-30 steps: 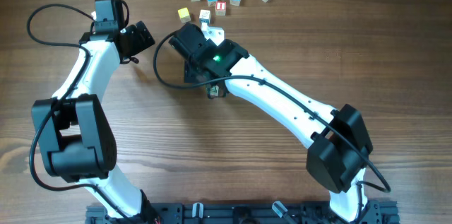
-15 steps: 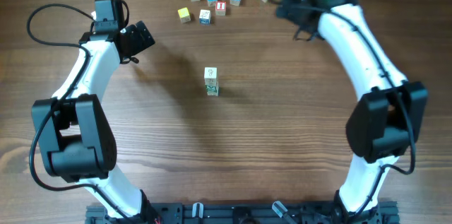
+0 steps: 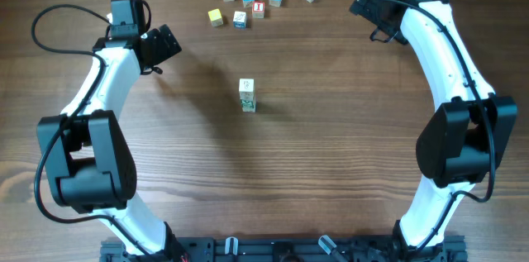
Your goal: Form a tower
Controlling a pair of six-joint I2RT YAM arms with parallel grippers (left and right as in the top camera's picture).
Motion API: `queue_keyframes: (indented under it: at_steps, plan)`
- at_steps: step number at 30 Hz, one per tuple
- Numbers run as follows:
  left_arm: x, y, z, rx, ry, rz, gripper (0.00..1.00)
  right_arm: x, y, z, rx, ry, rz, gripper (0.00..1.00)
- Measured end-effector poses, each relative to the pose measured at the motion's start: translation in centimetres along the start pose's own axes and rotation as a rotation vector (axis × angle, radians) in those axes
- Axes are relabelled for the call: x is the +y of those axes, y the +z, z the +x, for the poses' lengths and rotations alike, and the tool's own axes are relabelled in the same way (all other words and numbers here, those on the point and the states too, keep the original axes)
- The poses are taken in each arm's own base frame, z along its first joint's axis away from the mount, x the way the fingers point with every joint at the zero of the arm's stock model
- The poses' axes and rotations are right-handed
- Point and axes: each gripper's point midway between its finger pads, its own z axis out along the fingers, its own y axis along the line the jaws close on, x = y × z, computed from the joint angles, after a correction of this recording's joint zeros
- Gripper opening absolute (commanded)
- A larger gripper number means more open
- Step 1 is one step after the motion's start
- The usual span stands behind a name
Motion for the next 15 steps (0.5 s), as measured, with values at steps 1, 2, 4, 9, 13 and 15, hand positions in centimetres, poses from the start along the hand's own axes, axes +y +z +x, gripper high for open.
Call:
queue_keyframes:
  at_steps: [1,2,4,9,13,15]
  plan:
    - [-0.2,0.0,-0.4,-0.019,-0.003,0.009,1.0,0.0,0.0,0.0,0.0,0.0,0.0,1.0]
    - [-0.7,0.0,-1.1,-0.045,-0.008,0.031,1.0,0.0,0.0,0.0,0.0,0.0,0.0,1.0]
    - [-1.4,-0.1,0.1,0.017,-0.008,0.077,1.0,0.0,0.0,0.0,-0.001,0.0,0.0,1.0]
    - [-5.7,-8.1,-0.7,0.092,0.028,0.29,1.0,0.0,0.0,0.0,0.0,0.0,0.0,1.0]
    - [-10.5,-20.9,-3.0,0.01,0.129,0.426,1.0,0.0,0.0,0.0,0.0,0.0,0.0,1.0]
    - [-12.9,-22.2,-1.4,0.026,0.198,0.467,0.99,0.0,0.0,0.0,0.0,0.0,0.0,1.0]
